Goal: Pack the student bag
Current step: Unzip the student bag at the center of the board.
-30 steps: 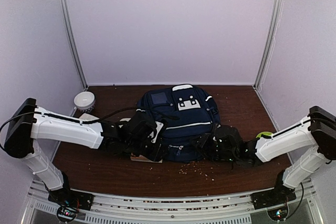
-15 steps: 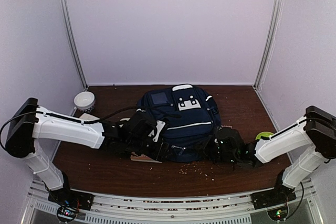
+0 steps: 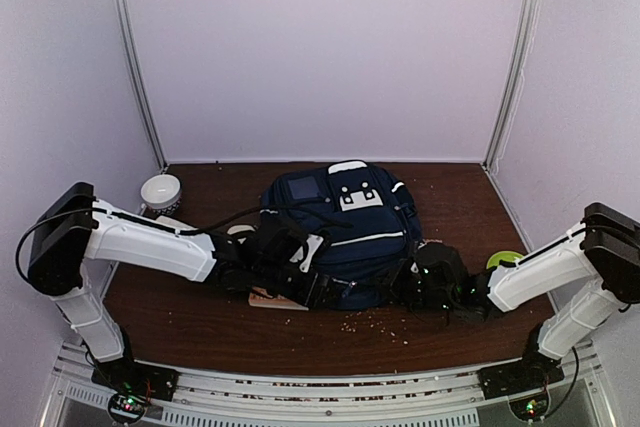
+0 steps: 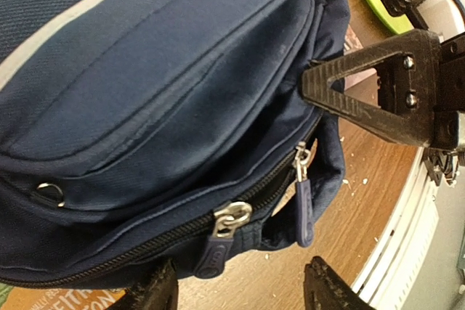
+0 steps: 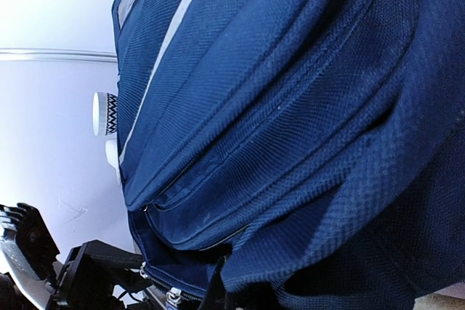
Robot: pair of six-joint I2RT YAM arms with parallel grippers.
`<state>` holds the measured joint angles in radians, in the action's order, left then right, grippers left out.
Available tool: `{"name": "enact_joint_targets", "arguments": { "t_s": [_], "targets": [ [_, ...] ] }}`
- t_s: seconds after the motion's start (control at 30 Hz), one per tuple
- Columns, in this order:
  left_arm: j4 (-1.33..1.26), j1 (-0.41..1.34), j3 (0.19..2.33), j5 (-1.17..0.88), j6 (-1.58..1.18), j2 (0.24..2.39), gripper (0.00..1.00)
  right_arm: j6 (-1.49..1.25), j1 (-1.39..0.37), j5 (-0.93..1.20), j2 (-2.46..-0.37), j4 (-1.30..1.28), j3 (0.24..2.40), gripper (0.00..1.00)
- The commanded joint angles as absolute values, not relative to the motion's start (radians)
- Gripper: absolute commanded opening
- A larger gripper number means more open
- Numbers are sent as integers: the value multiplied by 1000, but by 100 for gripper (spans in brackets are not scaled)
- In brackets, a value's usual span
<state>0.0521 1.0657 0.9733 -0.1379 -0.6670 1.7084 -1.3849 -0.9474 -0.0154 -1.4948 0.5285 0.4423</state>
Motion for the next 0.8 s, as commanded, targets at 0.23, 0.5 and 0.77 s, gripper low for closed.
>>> {"name": "enact_joint_targets", "arguments": {
  "t_s": [0.23,0.5,0.77],
  "targets": [
    [-30,1055,1011,-214,-683,1738,42,-1361,-936,0,-1500,529,453,0],
    [-17,1051,1011,-196,-686,1737,16,-1359,-936,1,-1503,534,451,0],
    [9,1046,1007,-162,-679,1725,0,-1351,-937,0,-1497,529,447,0]
  ]
}}
